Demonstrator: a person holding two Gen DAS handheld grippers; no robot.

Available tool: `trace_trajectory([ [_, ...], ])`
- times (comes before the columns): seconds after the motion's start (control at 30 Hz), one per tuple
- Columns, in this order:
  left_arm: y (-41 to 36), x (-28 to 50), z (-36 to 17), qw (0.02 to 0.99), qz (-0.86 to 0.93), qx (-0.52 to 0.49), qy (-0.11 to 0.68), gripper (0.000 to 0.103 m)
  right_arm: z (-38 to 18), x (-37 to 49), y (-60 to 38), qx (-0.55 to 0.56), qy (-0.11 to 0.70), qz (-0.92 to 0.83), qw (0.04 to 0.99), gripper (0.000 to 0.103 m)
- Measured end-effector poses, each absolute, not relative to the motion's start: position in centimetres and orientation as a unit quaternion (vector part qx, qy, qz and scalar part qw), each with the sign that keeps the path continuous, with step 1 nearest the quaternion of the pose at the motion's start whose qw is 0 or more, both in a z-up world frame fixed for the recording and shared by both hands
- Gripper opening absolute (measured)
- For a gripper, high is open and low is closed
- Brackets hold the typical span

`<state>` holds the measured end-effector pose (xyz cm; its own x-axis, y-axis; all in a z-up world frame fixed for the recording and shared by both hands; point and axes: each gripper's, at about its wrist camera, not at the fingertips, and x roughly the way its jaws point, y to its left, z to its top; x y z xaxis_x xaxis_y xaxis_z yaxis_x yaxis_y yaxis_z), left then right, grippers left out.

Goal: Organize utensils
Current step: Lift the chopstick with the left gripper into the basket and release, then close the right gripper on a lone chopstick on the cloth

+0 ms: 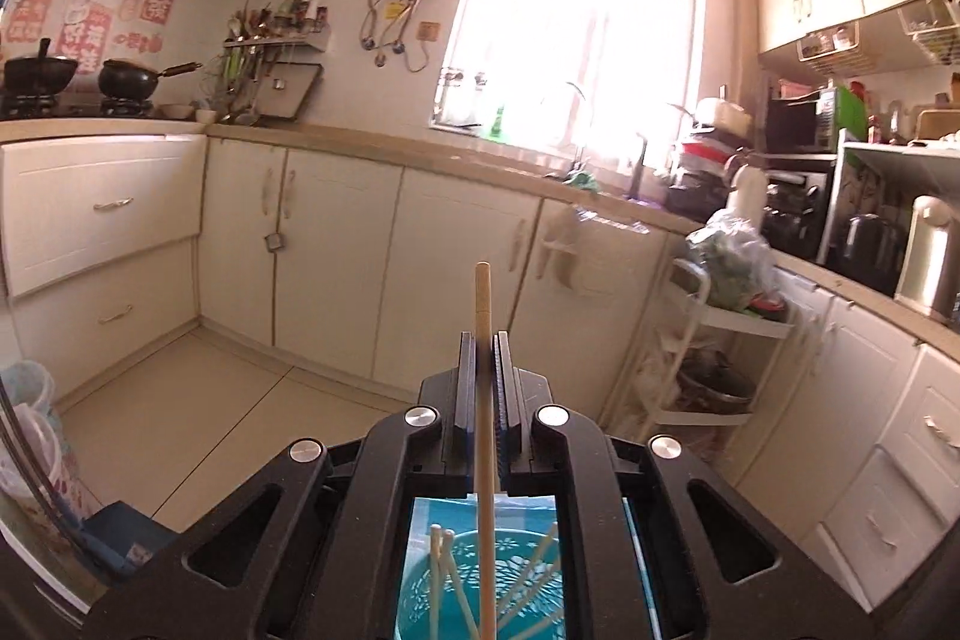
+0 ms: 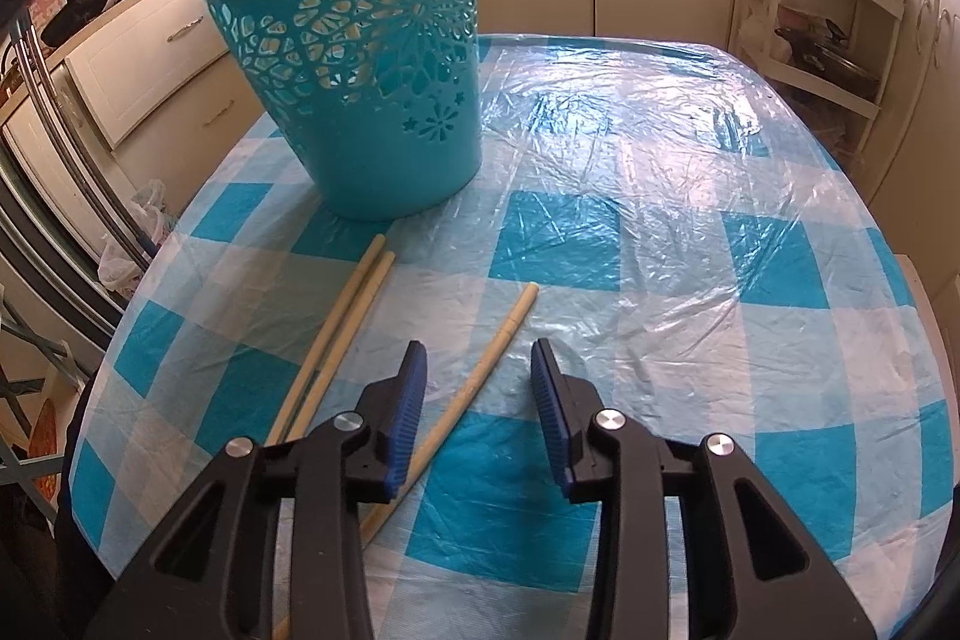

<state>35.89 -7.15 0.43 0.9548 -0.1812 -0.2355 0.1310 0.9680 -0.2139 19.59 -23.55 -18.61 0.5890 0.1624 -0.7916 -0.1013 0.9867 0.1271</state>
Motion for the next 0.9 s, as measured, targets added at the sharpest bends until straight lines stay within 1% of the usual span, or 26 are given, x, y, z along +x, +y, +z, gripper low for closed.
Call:
trace_trajectory([
  [0.2,-7.5,37.9,-4.7,0.981,-0.051,-0.091,0.164,0.005,-18.6,19.6,-23.4,0.03,0.448,0.074,0.891,0.038],
  [0.4,-7.6,36.5,-7.2,0.977,-0.056,-0.057,0.198,0.007,-18.6,19.6,-23.4,0.03,0.448,0.074,0.891,0.038],
  [0.43,-7.3,36.0,-7.3,0.977,-0.057,-0.055,0.2,0.013,-18.6,19.6,-23.4,0.03,0.448,0.074,0.891,0.038],
  [0.47,-7.1,35.6,-7.3,0.976,-0.058,-0.054,0.202,0.024,-18.6,19.6,-23.4,0.03,0.448,0.074,0.891,0.038],
  [0.5,-6.6,35.0,-7.3,0.975,-0.06,-0.052,0.205,0.032,-18.6,19.6,-23.4,0.03,0.448,0.074,0.891,0.038],
  [0.53,-6.2,34.3,-7.2,0.976,-0.058,-0.051,0.205,0.05,-18.6,19.6,-23.4,0.031,0.448,0.074,0.891,0.038],
  [0.57,-5.7,33.6,-7.1,0.977,-0.054,-0.052,0.201,0.063,-18.6,19.6,-23.4,0.034,0.448,0.075,0.89,0.038],
  [0.6,-4.9,32.5,-6.9,0.978,-0.048,-0.055,0.194,0.067,-18.6,19.6,-23.5,0.037,0.447,0.076,0.89,0.038],
  [0.67,-3.4,30.8,-6.7,0.979,-0.042,-0.057,0.189,0.079,-18.5,19.5,-23.8,0.046,0.448,0.076,0.89,0.038],
  [0.77,-1.0,27.8,-8.0,0.979,-0.023,-0.061,0.195,0.09,-18.5,19.1,-24.2,0.052,0.447,0.072,0.89,0.038],
  [0.87,0.1,26.8,-11.0,0.97,-0.02,-0.055,0.235,0.093,-18.4,19.2,-23.7,0.029,0.449,0.064,0.891,0.037],
  [0.9,0.3,26.8,-12.9,0.963,-0.02,-0.052,0.265,0.093,-18.5,19.2,-23.4,0.014,0.45,0.061,0.891,0.03],
])
